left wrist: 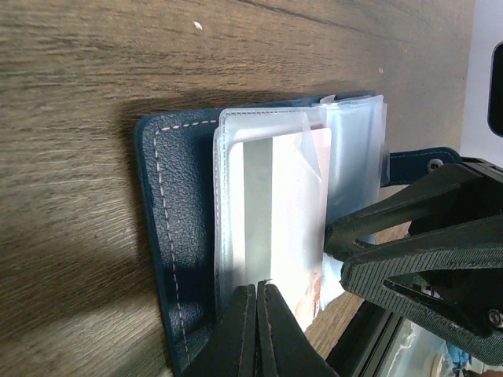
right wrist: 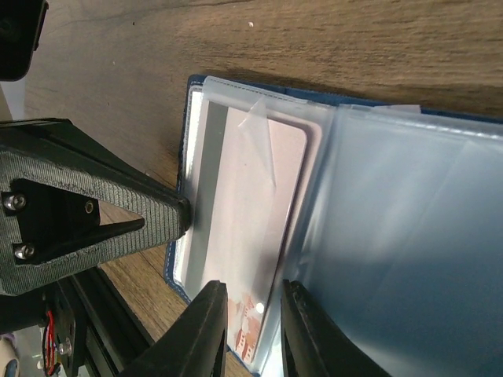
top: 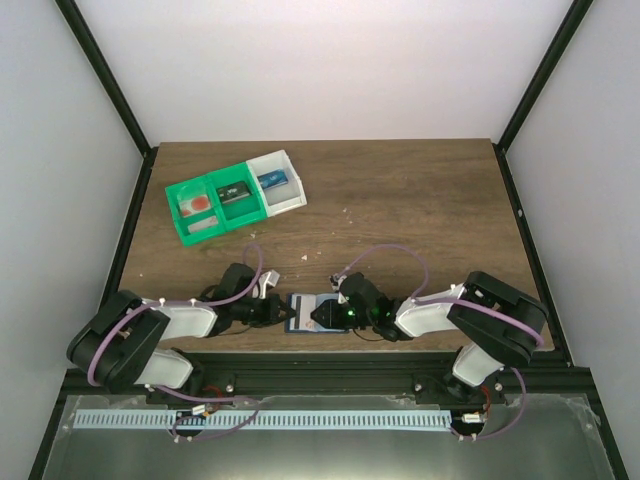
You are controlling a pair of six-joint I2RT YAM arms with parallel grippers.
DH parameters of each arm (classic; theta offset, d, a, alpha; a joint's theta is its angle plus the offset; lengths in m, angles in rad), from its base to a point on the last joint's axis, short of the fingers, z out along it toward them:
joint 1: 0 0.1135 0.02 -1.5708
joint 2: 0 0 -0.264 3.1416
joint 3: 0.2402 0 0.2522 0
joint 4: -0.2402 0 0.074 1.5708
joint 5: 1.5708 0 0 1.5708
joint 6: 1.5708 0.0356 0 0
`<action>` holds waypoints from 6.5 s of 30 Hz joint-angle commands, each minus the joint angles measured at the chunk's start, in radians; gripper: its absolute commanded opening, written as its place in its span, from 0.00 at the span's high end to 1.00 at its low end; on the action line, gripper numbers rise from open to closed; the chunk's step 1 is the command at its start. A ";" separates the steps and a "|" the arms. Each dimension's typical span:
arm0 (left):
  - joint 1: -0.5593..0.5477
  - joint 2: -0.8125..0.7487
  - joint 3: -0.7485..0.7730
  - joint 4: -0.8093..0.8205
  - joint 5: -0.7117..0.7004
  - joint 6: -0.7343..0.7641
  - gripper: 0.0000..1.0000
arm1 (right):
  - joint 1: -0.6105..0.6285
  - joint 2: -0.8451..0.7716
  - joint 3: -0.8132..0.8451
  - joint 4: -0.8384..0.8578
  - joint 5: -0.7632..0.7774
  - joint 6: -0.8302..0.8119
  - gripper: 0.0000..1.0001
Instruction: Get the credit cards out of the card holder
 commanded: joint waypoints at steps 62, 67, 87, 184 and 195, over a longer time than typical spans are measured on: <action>-0.002 0.014 -0.074 0.036 -0.054 -0.009 0.99 | -0.018 -0.006 -0.056 0.120 -0.021 0.029 0.99; -0.002 0.016 -0.073 0.034 -0.060 -0.008 0.99 | -0.035 -0.027 -0.102 0.154 -0.025 0.053 0.99; -0.003 -0.164 0.100 -0.130 0.007 -0.040 0.66 | -0.054 -0.316 -0.125 -0.080 0.118 -0.206 1.00; -0.084 -0.173 0.110 0.104 -0.068 -0.852 1.00 | 0.006 -0.498 -0.063 -0.105 0.277 -0.668 0.42; -0.077 -0.273 0.044 0.048 -0.206 -0.570 1.00 | -0.129 -0.519 0.151 -0.582 0.278 -0.571 0.38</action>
